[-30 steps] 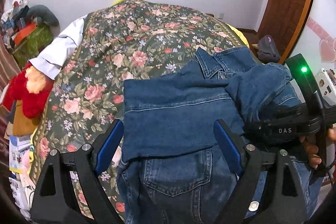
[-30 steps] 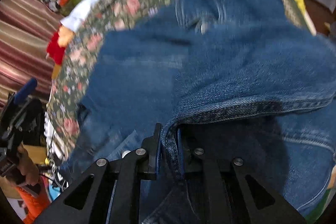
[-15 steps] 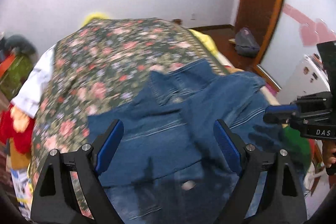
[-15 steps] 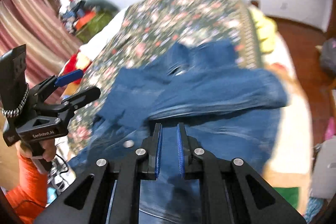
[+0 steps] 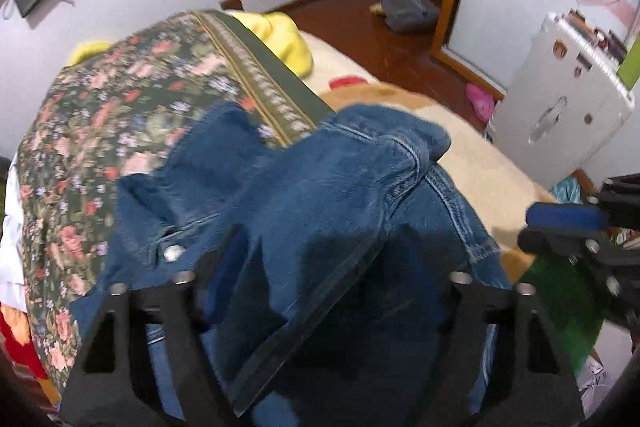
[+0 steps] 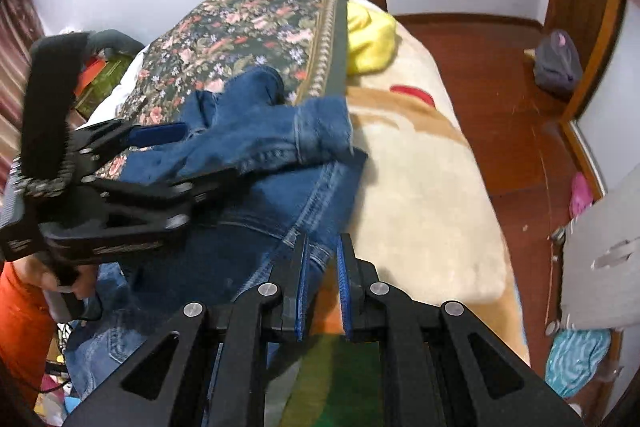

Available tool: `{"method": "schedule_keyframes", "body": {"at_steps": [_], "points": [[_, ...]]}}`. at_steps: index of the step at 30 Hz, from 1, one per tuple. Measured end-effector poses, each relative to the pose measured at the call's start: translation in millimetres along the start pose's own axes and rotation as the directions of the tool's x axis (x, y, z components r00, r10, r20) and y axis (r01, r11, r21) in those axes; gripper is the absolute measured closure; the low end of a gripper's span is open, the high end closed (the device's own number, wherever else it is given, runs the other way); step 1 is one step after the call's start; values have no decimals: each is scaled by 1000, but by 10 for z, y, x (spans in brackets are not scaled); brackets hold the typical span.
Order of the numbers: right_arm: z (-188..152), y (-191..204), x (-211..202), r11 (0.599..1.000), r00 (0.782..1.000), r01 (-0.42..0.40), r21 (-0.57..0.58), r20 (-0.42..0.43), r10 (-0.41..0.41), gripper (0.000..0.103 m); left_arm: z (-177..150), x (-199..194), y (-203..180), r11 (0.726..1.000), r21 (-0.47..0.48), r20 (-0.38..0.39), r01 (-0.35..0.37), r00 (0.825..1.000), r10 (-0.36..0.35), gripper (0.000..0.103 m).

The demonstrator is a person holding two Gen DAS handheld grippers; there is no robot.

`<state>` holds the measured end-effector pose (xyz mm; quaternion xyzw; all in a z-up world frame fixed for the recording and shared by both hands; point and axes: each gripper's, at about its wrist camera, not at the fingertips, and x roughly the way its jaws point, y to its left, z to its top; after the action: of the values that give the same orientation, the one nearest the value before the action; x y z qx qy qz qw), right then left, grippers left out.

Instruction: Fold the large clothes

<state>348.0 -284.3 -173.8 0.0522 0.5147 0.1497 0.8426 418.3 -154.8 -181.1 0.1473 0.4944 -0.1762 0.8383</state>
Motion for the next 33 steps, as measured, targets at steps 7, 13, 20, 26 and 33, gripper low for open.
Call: {"method": "schedule_keyframes", "body": {"at_steps": [7,13,20,26,33], "points": [[20,48,172,1000,1000,-22,-8,-14,22,93,-17,100,-7,999,-20,41,-43,998,44,90],[88,154,198,999,999,-33,-17,-3,33,93,14,-391,319,993,-109,150,-36,987,53,95],[93,392,355,994,999,35,-103,-33,-38,93,-290,-1034,981,973,-219,253,-70,959,126,95],[-70,439,632,974,984,145,-172,-76,-160,93,-948,-1103,1599,938,-330,193,-110,964,182,95],[-153,461,681,953,971,226,-203,-34,-237,87,-1869,-593,2186,871,-491,46,-21,998,50,91]]}}
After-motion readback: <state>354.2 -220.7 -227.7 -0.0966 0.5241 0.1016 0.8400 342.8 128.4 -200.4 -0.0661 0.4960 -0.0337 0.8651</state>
